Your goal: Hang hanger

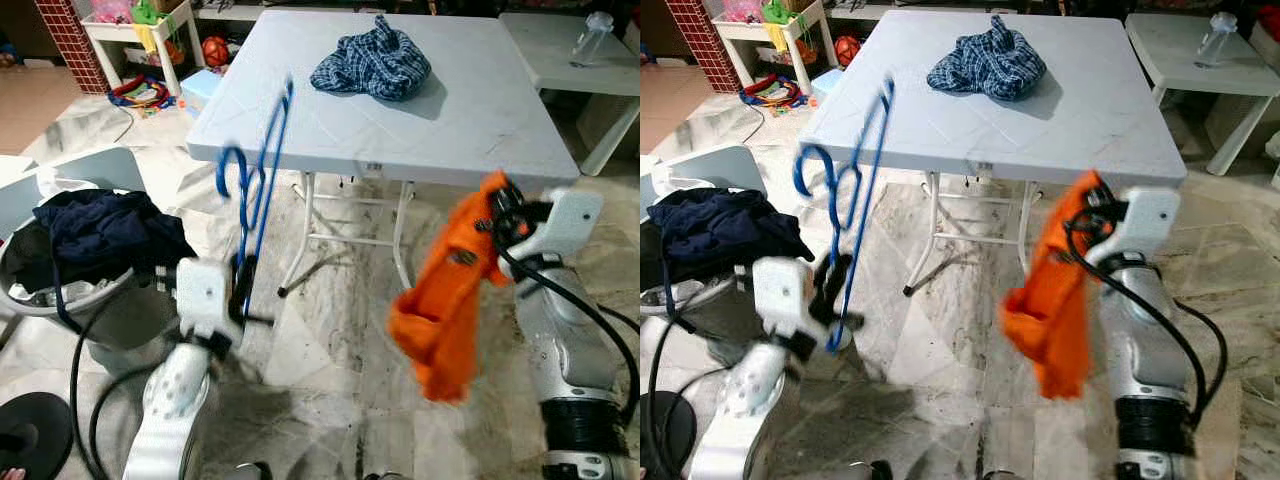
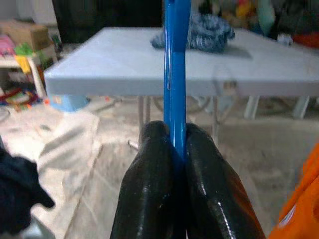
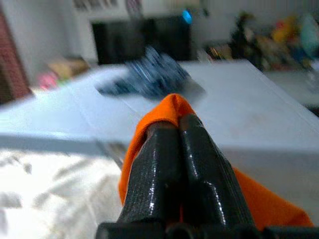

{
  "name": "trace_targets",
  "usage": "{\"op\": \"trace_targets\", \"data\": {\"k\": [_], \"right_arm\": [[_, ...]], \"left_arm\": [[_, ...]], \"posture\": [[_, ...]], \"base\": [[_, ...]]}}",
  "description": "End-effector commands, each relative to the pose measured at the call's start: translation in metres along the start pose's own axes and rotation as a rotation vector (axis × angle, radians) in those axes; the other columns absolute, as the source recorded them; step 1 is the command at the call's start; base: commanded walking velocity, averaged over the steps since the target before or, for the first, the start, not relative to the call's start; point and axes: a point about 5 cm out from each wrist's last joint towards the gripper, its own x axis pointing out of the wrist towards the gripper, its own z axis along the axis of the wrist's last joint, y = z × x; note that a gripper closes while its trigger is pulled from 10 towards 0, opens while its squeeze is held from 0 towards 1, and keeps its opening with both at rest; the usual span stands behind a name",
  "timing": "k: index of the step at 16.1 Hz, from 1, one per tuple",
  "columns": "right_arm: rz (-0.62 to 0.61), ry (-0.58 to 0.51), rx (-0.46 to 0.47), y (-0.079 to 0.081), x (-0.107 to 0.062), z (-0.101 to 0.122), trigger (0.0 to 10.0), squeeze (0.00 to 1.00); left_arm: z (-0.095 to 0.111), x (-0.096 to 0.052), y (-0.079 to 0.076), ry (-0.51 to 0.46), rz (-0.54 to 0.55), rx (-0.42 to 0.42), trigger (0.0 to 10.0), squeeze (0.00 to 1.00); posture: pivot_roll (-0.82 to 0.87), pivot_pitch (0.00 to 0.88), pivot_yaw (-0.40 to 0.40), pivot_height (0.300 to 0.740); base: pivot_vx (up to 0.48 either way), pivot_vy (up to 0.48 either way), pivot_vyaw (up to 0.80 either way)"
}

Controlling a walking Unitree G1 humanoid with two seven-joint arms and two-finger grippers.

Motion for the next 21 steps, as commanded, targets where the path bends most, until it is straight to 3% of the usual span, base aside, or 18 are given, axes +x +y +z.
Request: {"op": "trace_targets", "data": {"k": [1,4,8,12,21], "right_arm": [[0.006,-0.075,0.014,0.002,-0.001,0.016,0.0,0.0],[0.029,-0.102,0.013,0.01,-0.008,0.025,0.0,0.0],[0.047,-0.118,0.035,0.017,-0.006,0.029,0.0,0.0],[0.078,-0.119,0.041,0.026,-0.009,0.029,0.0,0.0],[0.124,-0.125,0.063,0.04,0.001,0.032,0.0,0.0]], "left_arm": [[0.006,-0.002,0.007,-0.027,0.044,0.006,10.0,0.0],[0.008,-0.004,0.013,-0.037,0.082,0.005,10.0,0.0],[0.014,0.004,0.009,-0.062,0.06,-0.006,10.0,0.0],[0.012,-0.001,0.011,-0.051,0.069,-0.004,10.0,0.0],[0.015,0.005,0.016,-0.061,0.105,-0.005,10.0,0.0]], "posture": [[0.03,0.074,-0.016,0.74],[0.03,0.064,-0.014,0.74],[0.03,0.07,-0.009,0.74],[0.03,0.071,-0.015,0.74],[0.04,0.076,-0.027,0.74]], "base": [[0.0,0.0,0.0],[0.174,0.0,0.0],[0.314,0.0,0.0],[0.359,0.0,0.0],[0.382,0.0,0.0]]}}
